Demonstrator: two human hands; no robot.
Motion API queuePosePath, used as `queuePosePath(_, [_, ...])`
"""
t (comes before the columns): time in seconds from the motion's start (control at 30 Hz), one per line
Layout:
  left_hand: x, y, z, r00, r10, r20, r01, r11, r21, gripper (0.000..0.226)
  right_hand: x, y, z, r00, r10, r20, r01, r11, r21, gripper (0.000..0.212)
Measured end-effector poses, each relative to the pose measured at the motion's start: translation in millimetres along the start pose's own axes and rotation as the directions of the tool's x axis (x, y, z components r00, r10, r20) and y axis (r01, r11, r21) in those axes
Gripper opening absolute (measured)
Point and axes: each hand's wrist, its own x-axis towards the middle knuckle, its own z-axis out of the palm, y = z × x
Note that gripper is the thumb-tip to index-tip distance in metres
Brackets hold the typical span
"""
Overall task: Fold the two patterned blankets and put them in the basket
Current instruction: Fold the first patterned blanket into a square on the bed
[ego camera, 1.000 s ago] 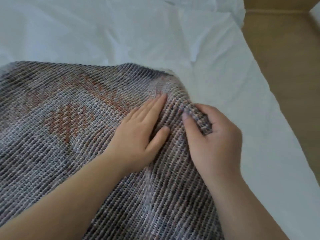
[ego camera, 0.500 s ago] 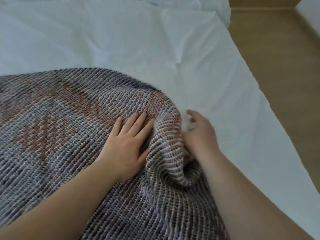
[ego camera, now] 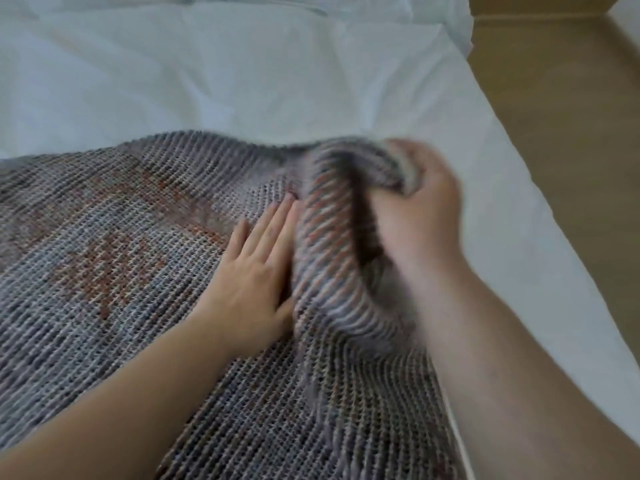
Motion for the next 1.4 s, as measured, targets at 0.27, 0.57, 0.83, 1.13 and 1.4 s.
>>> queuePosePath(0.27, [52, 20, -8, 0.984, -0.115, 0.138, 0.092, 0.982, 0.164, 0.064, 43, 10, -24, 0.995, 0.002, 0.096, 0.078, 0.568, -0.819, 0.073])
queuePosePath(0.57, [82, -2, 28, 0.940, -0.153, 0.304, 0.037, 0.933, 0.357, 0.079, 4, 102, -7, 0.863, 0.276, 0.424, 0.225, 0.541, -0.810, 0.093])
queuePosePath(0.83, [126, -15, 61, 0.961, -0.158, 0.228, 0.059, 0.920, 0.387, 0.076, 47, 141, 3, 0.861, 0.310, 0.403, 0.210, 0.506, -0.837, 0.098])
queuePosePath(1.13, [129, -29, 86, 0.981, -0.148, 0.126, 0.094, 0.928, 0.361, 0.075, 41, 152, 2, 0.886, 0.238, 0.397, 0.218, 0.544, -0.811, 0.090])
queuePosePath(1.4, [42, 76, 80, 0.977, -0.120, 0.174, 0.134, 0.988, -0.072, 0.073, -78, 136, -81, 0.908, 0.196, 0.369, 0.103, 0.751, -0.653, 0.067])
